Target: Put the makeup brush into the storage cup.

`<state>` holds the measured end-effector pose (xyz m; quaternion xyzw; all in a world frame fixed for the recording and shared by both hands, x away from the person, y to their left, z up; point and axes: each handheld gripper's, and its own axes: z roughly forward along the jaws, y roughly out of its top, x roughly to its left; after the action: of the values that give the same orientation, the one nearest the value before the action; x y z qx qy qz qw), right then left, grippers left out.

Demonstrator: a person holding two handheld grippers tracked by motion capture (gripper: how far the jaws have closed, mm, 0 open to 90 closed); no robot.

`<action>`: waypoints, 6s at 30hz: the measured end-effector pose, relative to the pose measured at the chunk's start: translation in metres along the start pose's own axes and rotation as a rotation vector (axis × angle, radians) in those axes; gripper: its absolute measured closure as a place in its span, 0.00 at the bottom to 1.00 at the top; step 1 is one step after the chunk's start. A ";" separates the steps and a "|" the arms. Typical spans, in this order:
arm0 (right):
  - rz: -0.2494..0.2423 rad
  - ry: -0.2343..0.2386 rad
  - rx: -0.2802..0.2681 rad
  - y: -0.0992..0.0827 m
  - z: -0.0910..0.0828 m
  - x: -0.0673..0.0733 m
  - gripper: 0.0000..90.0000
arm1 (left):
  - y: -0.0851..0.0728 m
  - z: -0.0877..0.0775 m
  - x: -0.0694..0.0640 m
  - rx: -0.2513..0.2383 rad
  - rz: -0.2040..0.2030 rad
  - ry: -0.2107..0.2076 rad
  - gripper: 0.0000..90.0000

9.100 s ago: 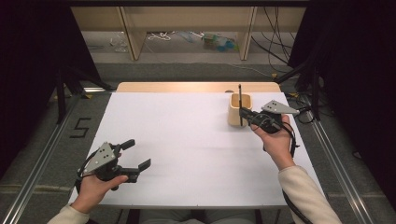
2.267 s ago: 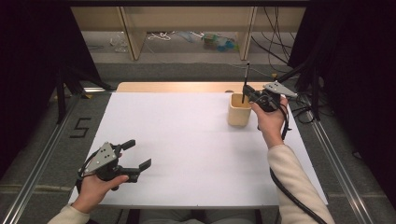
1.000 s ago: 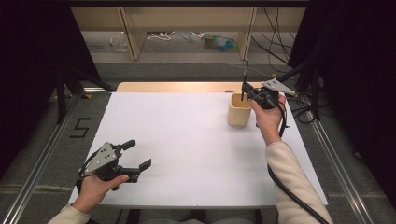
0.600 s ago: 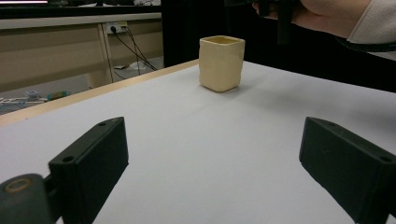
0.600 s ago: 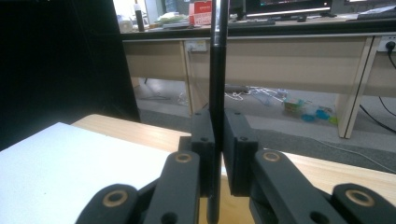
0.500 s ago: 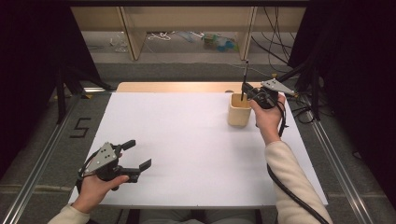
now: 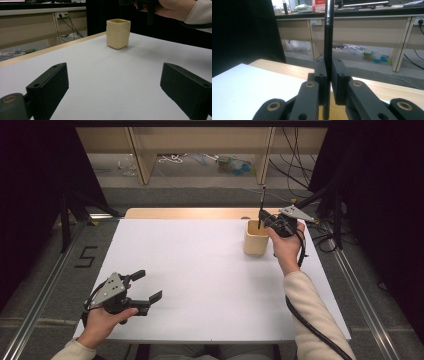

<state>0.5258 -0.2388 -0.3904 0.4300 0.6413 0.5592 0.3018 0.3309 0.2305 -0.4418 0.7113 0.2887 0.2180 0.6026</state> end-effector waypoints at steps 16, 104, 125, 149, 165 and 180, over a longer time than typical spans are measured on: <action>0.001 -0.014 0.020 -0.002 0.002 -0.003 0.94 | 0.000 0.000 0.000 0.004 0.000 0.002 0.08; -0.016 -0.043 0.071 -0.014 0.016 -0.005 0.93 | 0.000 -0.001 0.000 0.004 0.002 0.001 0.09; -0.021 -0.045 0.088 -0.018 0.018 -0.006 0.93 | 0.000 -0.001 0.000 0.005 0.003 0.002 0.09; -0.019 -0.048 0.106 -0.021 0.019 -0.008 0.93 | 0.000 -0.001 0.000 0.003 0.002 0.002 0.09; -0.020 -0.050 0.120 -0.022 0.019 -0.009 0.93 | 0.000 0.000 0.000 -0.004 0.001 -0.003 0.09; -0.023 -0.052 0.123 -0.024 0.020 -0.009 0.93 | 0.000 0.000 0.000 -0.003 0.002 -0.003 0.09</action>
<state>0.5419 -0.2380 -0.4182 0.4549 0.6714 0.5037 0.2977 0.3312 0.2305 -0.4422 0.7109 0.2870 0.2180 0.6040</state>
